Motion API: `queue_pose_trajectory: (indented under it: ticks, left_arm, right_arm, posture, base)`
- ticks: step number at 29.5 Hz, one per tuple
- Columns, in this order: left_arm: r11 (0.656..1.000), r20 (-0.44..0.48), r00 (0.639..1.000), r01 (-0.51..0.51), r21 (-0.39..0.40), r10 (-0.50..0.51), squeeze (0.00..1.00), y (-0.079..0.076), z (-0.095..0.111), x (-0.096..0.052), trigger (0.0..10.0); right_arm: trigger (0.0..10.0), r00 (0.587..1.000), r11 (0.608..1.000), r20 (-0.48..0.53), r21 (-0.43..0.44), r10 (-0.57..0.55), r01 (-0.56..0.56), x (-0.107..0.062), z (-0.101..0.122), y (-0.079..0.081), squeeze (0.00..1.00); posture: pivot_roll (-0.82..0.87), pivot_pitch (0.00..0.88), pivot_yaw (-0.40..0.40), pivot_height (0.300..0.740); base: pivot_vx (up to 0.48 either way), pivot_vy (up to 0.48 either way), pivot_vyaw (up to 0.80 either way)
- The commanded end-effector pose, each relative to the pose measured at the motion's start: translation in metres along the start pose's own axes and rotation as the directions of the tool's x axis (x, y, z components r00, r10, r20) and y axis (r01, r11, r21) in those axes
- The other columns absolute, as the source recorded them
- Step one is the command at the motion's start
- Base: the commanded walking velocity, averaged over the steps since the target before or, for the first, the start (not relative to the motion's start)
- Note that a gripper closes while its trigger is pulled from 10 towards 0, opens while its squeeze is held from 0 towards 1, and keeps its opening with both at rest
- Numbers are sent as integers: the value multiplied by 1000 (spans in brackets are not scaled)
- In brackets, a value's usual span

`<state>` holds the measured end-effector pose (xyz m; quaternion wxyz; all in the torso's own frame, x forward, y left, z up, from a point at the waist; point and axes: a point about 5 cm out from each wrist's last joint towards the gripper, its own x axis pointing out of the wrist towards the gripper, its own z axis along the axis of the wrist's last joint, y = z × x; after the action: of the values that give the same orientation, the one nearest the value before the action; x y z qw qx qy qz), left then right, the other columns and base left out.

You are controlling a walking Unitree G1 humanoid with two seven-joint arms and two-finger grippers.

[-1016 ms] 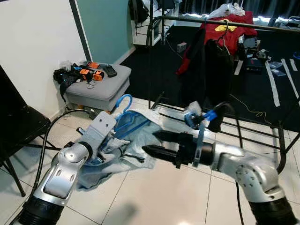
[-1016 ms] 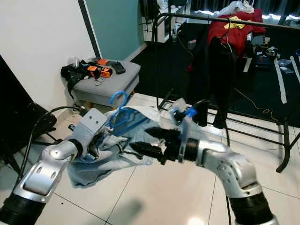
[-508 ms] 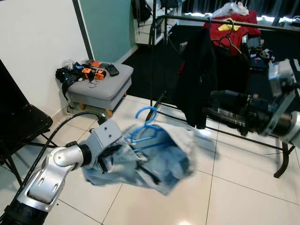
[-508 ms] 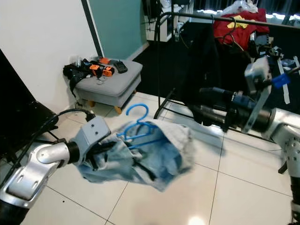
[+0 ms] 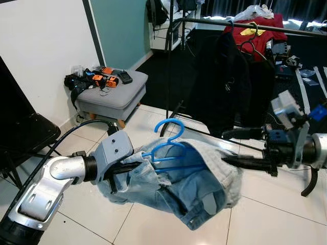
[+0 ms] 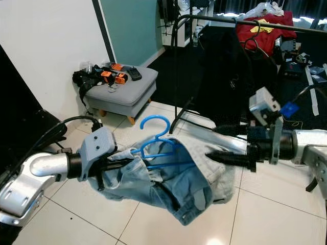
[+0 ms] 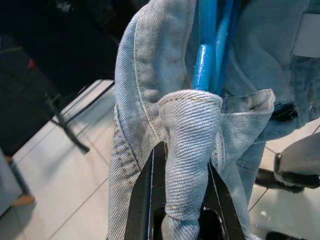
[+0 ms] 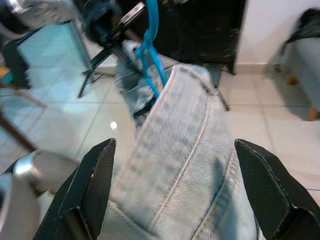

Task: Hang hanger

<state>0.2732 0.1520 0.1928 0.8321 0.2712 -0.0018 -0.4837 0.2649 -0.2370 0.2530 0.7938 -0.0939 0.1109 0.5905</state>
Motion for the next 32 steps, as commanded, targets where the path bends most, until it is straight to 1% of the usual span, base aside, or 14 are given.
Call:
queue_pose_trajectory:
  ticks: [1, 3, 4, 6, 9, 14, 15, 16, 20, 21, 25, 27, 29, 32]
  left_arm:
    - [999, 56, 998, -2, 33, 0, 0, 5, 12, -3, 10000]
    - [999, 79, 997, 6, 34, -9, 0, 5, 15, -3, 10000]
    - [999, 100, 995, 19, 34, -22, 0, 4, 19, -3, 10000]
    - [999, 100, 995, 19, 34, -22, 0, 4, 19, -3, 10000]
    - [997, 145, 987, 67, 50, -73, 0, 2, 31, -3, 10000]
    - [996, 151, 985, 75, 53, -82, 0, 2, 33, -3, 10000]
    - [995, 158, 983, 81, 56, -89, 0, 1, 35, -2, 10000]
    - [994, 161, 982, 88, 59, -96, 0, -1, 37, -1, 10000]
    - [994, 162, 981, 93, 61, -102, 0, -2, 37, -1, 10000]
    - [992, 164, 980, 106, 64, -115, 0, -4, 39, 0, 10000]
    - [990, 169, 977, 123, 72, -134, 0, -6, 42, 0, 10000]
    - [990, 169, 977, 123, 72, -134, 0, -6, 42, 0, 10000]
    - [988, 173, 974, 136, 78, -148, 0, -7, 45, 0, 10000]
    - [986, 177, 972, 144, 79, -156, 0, -7, 47, 0, 10000]
  right_arm:
    - [10000, 999, 999, -22, -8, 32, -32, 2, -2, 2, 0]
    - [10000, 998, 998, -41, -7, 58, -58, 5, -5, 3, 0]
    - [10000, 996, 997, -55, -9, 77, -77, 9, -7, 3, 0]
    - [10000, 996, 997, -55, -9, 77, -77, 9, -7, 3, 0]
    - [10000, 987, 989, -65, -18, 145, -146, 27, -9, 6, 0]
    - [10000, 984, 987, -71, -19, 161, -163, 31, -10, 7, 0]
    - [10000, 981, 984, -83, -18, 175, -177, 35, -12, 8, 0]
    - [2824, 979, 984, -107, -17, 176, -179, 40, -17, 7, 0]
    - [2824, 977, 984, -123, -18, 175, -179, 43, -20, 7, 0]
    - [0, 971, 981, -145, -16, 189, -193, 46, -24, 9, 0]
    - [0, 963, 978, -179, -20, 201, -208, 49, -29, 11, 0]
    - [0, 963, 978, -179, -20, 201, -208, 49, -29, 11, 0]
    - [0, 958, 978, -210, -30, 197, -208, 52, -32, 11, 0]
    - [0, 955, 978, -226, -36, 194, -207, 55, -35, 11, 0]
  posture:
    - [-90, 55, 37, 740]
    - [-91, 54, 37, 740]
    - [-91, 53, 37, 740]
    - [-91, 53, 37, 740]
    - [-83, 54, 34, 740]
    - [-83, 54, 34, 740]
    - [-78, 57, 32, 740]
    - [-79, 59, 33, 740]
    - [-79, 59, 33, 740]
    - [-76, 59, 32, 740]
    - [-73, 62, 31, 740]
    - [-73, 62, 31, 740]
    - [-72, 63, 31, 740]
    - [-72, 63, 34, 740]
  base:
    - [0, 0, 0]
    - [0, 0, 0]
    - [0, 0, 0]
    - [0, 0, 0]
    - [0, 0, 0]
    - [0, 0, 0]
    - [0, 0, 0]
    - [0, 0, 0]
    - [0, 0, 0]
    - [0, 0, 0]
    - [0, 0, 0]
    - [0, 0, 0]
    - [0, 0, 0]
    - [0, 0, 0]
